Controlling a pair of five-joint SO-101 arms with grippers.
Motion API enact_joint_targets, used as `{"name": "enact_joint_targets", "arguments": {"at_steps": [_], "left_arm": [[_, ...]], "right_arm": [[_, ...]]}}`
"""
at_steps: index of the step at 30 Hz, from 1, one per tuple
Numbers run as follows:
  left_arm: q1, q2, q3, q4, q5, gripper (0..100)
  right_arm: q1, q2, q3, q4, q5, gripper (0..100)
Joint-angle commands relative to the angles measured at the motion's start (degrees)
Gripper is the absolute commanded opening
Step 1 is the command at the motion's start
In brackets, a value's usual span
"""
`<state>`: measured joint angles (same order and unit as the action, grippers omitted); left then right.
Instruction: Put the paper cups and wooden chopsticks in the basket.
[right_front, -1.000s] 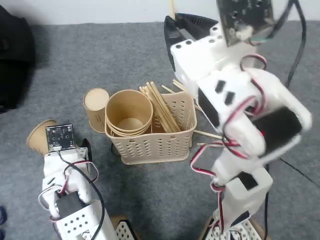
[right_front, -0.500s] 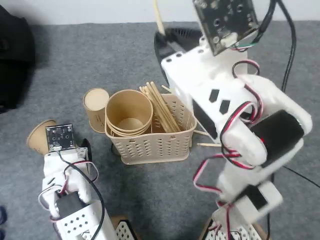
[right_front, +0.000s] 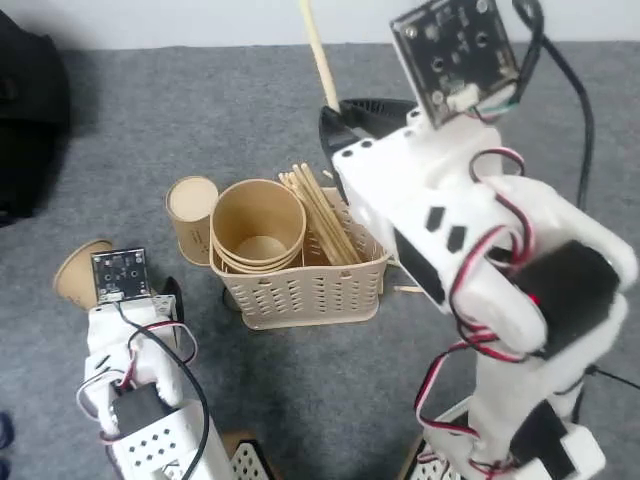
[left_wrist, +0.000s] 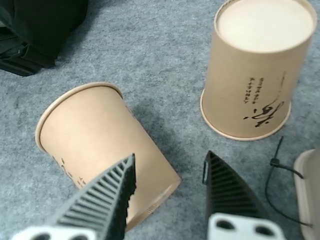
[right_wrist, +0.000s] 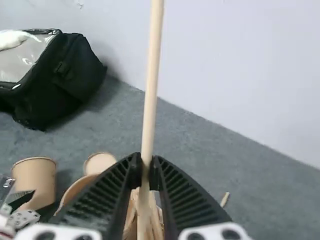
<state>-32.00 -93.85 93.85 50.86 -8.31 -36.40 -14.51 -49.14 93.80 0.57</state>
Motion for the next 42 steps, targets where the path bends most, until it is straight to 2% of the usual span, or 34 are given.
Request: {"name": "enact_joint_targets", "arguments": {"at_steps": [1,6,12,24,29,35,42], "left_arm": [[-0.26,-0.62,-0.75,-1.32,0.35,21],[-0.09,-0.62,-0.75,-1.32,0.35,21],[-0.09,-0.62,-0.75,-1.32,0.35,21],[-0.18,-0.62,-0.66,-1.49,0.35,21],[-0.18,-0.62,-0.66,-1.58,0.35,21],[-0.09,-0.62,-0.66,-1.58,0.26,21],[-0.09,-0.62,-0.66,-1.58,0.26,21]], "right_arm": [[-3.30,-2.95,2.55,-2.33,-1.58,0.8],[-4.18,-11.30,6.95,-3.82,-3.08,0.8],[-3.82,-19.21,23.03,-8.75,-1.14,0.8],[-3.82,-38.64,59.52,-33.63,2.11,0.8],[-3.65,-39.25,66.73,-39.69,3.87,0.8],[-0.13,-39.87,79.38,-49.80,3.52,0.8],[-0.22,-43.82,91.78,-56.66,3.43,0.8]]}}
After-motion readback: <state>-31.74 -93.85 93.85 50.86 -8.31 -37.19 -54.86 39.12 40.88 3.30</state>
